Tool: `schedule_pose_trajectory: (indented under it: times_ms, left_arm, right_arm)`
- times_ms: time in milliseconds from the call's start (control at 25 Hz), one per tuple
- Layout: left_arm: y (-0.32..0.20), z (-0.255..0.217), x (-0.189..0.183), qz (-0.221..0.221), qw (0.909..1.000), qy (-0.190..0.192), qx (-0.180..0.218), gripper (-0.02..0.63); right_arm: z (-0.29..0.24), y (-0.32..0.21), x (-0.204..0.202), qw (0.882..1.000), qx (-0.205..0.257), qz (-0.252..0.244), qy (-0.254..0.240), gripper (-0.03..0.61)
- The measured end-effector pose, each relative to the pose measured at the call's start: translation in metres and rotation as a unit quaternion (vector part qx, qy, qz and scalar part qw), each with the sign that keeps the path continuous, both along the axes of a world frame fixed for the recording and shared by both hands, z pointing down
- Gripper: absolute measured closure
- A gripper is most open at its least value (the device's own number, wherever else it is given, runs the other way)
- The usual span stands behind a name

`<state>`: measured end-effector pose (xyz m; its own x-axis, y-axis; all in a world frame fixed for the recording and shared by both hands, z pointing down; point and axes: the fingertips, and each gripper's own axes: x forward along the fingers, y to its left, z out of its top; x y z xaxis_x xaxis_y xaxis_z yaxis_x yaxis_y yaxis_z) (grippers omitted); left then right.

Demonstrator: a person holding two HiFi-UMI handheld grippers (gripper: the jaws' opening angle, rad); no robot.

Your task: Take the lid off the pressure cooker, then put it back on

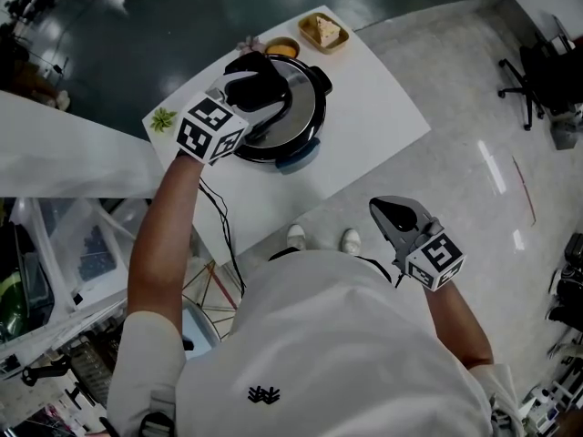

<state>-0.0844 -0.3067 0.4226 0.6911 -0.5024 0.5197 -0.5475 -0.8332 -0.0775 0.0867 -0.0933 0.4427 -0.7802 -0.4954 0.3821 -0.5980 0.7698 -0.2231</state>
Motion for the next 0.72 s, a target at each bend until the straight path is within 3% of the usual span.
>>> schedule_pose_trajectory:
  times_ms: [720]
  left_arm:
    - [0.002,-0.036,-0.003,-0.018,0.9997,0.013,0.010,0.319]
  right_arm:
    - [-0.004,0.003,0.013,1.000,0.005,-0.011,-0.008,0.565]
